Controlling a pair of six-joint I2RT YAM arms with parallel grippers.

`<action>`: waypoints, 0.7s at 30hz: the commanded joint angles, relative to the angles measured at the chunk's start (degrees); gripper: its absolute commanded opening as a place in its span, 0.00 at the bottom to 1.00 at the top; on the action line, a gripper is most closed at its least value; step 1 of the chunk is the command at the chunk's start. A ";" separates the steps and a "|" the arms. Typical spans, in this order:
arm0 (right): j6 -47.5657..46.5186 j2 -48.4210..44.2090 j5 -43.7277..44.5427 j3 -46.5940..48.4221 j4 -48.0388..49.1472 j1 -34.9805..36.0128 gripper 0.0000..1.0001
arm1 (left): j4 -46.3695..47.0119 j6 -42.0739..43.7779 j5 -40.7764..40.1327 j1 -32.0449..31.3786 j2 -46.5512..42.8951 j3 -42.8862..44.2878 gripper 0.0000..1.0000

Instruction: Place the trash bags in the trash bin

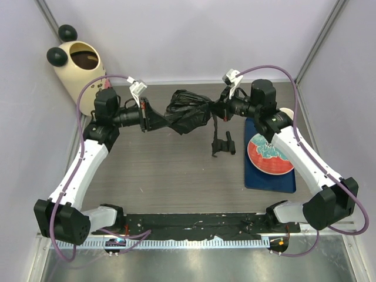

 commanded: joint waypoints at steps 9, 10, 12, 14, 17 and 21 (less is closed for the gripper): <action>-1.54 -1.34 3.00 -1.87 0.51 -8.44 0.12 | -20.13 18.91 1.60 4.10 -2.61 3.76 0.00; -1.63 -1.26 2.82 -1.87 0.25 -8.53 0.11 | -21.96 19.88 1.34 4.10 -2.52 4.28 0.00; -1.98 -1.08 2.47 -2.22 -0.45 -9.32 0.11 | -23.47 22.07 0.73 4.27 -2.52 4.81 0.00; -3.12 -0.91 2.46 -2.48 -0.81 -9.76 0.10 | -25.23 22.61 0.20 4.54 -2.52 4.99 0.00; -4.53 -0.55 2.99 -2.57 -1.34 -11.25 0.10 | -26.37 24.10 0.02 6.20 -2.52 4.91 0.00; -5.59 1.37 1.86 -1.08 -3.88 -13.53 0.28 | -28.30 24.54 0.46 8.23 -2.26 5.08 0.00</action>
